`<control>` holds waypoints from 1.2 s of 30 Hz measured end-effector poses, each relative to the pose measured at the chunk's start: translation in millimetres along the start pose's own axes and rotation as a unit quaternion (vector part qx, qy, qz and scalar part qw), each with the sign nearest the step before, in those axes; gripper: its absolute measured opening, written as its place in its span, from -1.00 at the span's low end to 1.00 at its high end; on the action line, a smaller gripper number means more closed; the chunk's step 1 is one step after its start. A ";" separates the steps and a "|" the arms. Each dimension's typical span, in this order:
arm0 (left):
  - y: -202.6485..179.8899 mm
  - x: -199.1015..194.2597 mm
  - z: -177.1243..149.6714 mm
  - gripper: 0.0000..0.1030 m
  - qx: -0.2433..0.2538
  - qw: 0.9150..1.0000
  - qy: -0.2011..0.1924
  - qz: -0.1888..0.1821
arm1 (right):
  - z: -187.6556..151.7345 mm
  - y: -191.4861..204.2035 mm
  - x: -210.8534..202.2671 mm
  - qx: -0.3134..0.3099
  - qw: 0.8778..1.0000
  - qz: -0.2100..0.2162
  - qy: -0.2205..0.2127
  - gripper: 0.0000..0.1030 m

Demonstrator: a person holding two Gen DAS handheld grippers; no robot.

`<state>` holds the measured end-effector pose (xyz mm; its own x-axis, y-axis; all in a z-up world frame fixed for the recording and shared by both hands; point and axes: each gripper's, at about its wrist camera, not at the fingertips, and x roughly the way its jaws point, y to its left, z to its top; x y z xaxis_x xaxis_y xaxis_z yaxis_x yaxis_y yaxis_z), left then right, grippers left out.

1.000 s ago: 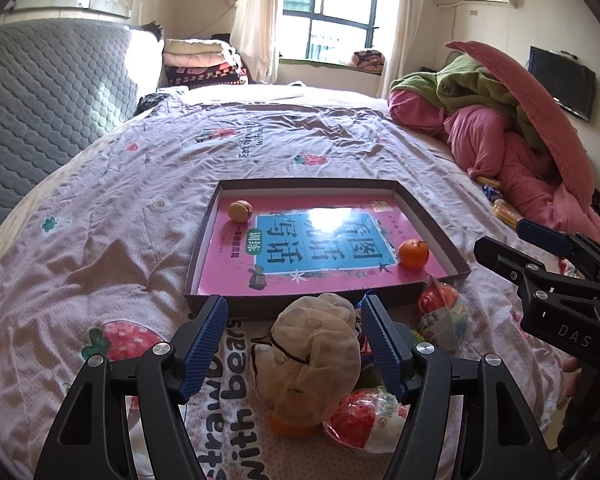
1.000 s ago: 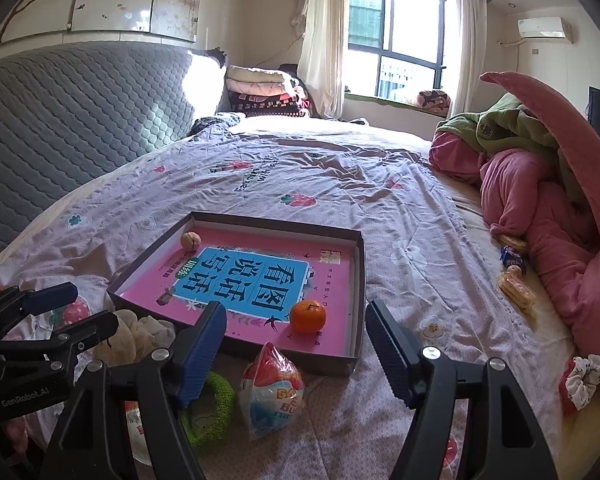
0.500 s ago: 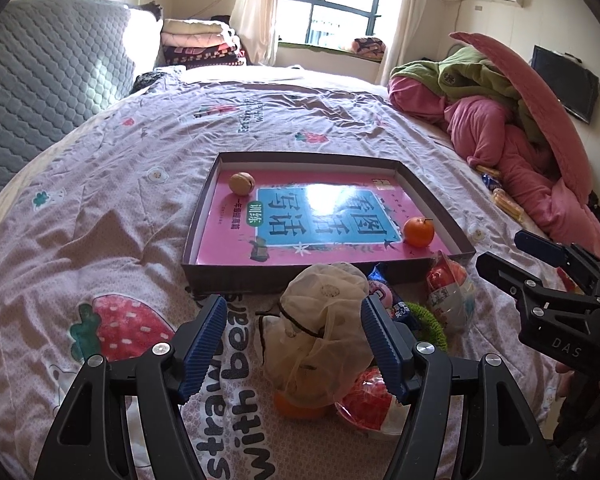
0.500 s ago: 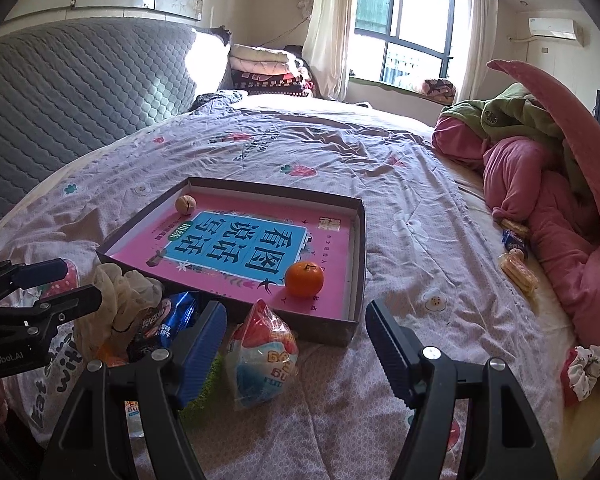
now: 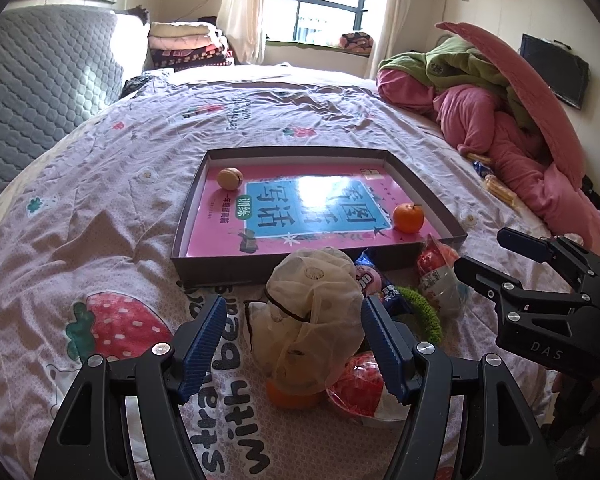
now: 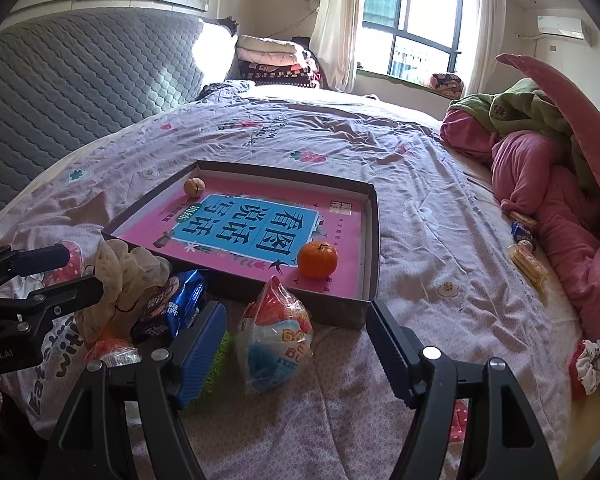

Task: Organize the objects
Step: 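Move left gripper to the beige mesh bag while right gripper moves to the candy bag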

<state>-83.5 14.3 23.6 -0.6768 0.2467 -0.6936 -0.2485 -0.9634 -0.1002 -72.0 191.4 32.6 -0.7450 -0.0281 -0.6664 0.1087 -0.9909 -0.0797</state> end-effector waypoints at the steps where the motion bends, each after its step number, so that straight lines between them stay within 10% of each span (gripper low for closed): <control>1: -0.7 0.7 0.0 0.38 0.000 1.000 0.001 -0.001 | -0.5 0.2 1.5 0.000 1.000 0.000 0.002 0.39; 36: 25.1 47.0 1.0 0.39 -0.035 0.998 0.049 0.026 | -9.4 -9.9 36.9 0.046 0.997 0.022 0.054 0.39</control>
<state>-122.2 1.8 -10.8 -0.6161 0.1877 -0.7650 -0.1632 -0.9805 -0.1091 -94.3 201.4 1.9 -0.6645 -0.0616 -0.7447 0.0745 -0.9971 0.0161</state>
